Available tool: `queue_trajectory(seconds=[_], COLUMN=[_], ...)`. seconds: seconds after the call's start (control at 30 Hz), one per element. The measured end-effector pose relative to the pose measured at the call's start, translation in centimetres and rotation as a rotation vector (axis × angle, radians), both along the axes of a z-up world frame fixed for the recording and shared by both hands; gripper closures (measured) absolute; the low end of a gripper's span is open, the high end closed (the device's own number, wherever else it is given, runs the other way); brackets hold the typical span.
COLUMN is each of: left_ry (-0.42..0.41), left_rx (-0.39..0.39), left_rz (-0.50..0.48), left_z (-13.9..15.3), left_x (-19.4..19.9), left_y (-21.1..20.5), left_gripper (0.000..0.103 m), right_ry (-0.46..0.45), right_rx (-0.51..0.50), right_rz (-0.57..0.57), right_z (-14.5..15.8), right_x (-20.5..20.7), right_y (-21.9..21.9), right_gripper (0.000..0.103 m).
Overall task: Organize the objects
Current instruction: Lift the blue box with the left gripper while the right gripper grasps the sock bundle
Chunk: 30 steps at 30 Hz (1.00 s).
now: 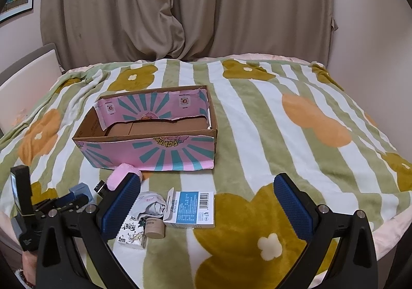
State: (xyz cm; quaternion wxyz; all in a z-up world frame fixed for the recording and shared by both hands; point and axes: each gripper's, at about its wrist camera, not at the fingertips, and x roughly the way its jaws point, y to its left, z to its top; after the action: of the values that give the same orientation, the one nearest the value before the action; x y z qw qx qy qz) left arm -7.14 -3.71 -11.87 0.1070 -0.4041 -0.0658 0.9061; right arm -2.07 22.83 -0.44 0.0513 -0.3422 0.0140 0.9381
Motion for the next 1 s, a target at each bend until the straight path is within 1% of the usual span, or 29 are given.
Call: queue_trajectory(seconds=[0.07,0.27,0.4,0.47,0.57,0.73,0.8,0.87,0.97,1.0], left_ry=[0.039,0.194,0.273,0.305,0.331,0.352,0.356,0.359,0.363,0.363], left_rx=[-0.002,0.011,0.013,0.011,0.013,0.013,0.015,0.01,0.003,0.001], left_rz=[-0.003,-0.002,0.013,0.02,0.026,0.03,0.029,0.028,0.031,0.031], left_z=[1.7,8.2,11.6,12.9,14.2,15.2,15.3,15.4,15.5,15.5], left_x=[0.5,2.9,4.5,5.2,5.7,6.4,6.6,6.8,7.0,7.0], left_y=[0.1,0.0,-0.3,-0.5,-0.8,-0.9,-0.8,-0.8,-0.7,-0.7], left_gripper=[0.069,0.069,0.069,0.069,0.069,0.069,0.069,0.069,0.069,0.069], right_ry=[0.003,-0.003,-0.015,-0.021,-0.028,-0.04,-0.058,-0.105,-0.205,-0.251], right_rx=[-0.005,-0.015,-0.026,-0.028,-0.03,-0.007,0.005,-0.002,-0.061,-0.067], right_rz=[-0.004,-0.008,-0.006,-0.004,-0.001,0.018,0.058,0.139,0.292,0.359], right_z=[0.1,-0.1,-0.4,-0.6,-1.0,-1.5,-2.0,-3.0,-5.1,-6.2], right_x=[0.0,-0.1,-0.2,-0.3,-0.3,-0.7,-1.2,-2.1,-4.1,-5.0], right_y=[0.2,0.5,0.7,0.8,0.8,0.2,-0.5,-1.5,-2.8,-3.5], right_gripper=[0.0,0.0,0.0,0.0,0.0,0.0,0.0,0.0,0.0,0.0])
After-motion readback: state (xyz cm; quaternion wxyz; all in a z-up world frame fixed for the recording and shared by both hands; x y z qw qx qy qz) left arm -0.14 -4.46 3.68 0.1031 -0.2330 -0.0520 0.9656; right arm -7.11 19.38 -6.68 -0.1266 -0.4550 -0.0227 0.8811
